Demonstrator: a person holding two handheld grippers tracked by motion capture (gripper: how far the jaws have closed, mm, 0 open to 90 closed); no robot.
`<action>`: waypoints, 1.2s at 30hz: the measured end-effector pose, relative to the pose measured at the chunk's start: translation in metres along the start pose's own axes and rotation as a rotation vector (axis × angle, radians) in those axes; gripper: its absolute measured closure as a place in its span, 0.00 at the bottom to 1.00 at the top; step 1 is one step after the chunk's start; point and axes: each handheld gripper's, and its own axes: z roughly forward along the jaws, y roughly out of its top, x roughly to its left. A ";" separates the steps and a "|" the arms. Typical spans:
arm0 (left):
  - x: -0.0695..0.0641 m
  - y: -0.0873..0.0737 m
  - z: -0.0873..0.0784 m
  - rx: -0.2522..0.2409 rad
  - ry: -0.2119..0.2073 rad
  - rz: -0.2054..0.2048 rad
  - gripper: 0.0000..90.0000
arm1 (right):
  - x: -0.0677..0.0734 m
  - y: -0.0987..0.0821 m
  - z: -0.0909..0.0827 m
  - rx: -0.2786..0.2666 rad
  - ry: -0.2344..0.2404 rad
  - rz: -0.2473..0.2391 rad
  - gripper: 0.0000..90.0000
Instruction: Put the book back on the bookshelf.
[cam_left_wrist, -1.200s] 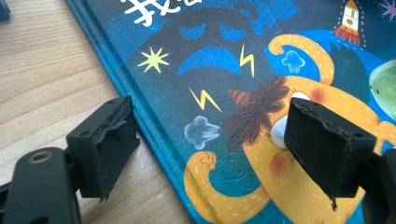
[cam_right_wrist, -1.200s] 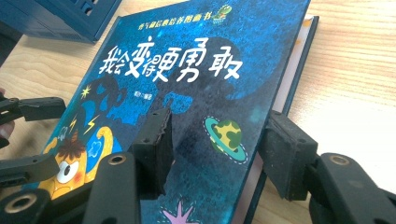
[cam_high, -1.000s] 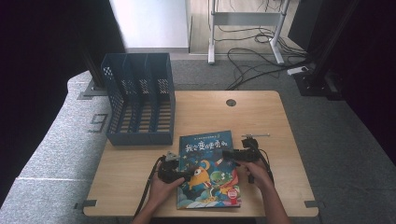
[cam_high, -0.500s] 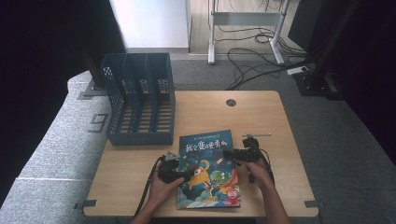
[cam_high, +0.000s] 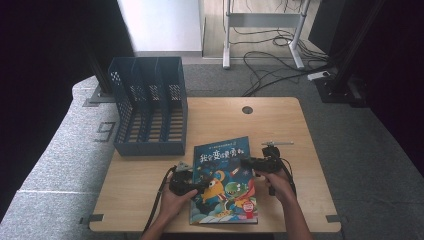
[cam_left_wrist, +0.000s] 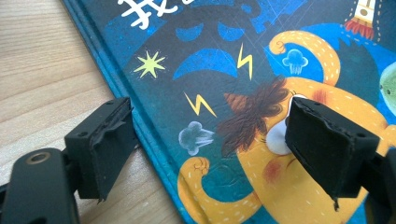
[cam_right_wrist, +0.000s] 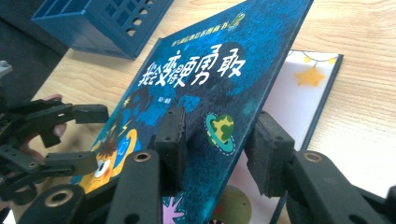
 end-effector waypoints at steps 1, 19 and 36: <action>0.000 0.000 0.000 0.000 0.000 0.000 0.18 | 0.000 0.000 0.000 -0.002 0.006 0.003 0.67; 0.001 -0.003 -0.007 0.064 -0.043 0.017 0.20 | -0.002 0.000 0.000 0.012 0.028 0.004 0.66; -0.005 -0.011 -0.011 0.076 -0.040 0.043 0.19 | -0.008 -0.002 0.006 0.027 0.032 0.028 0.65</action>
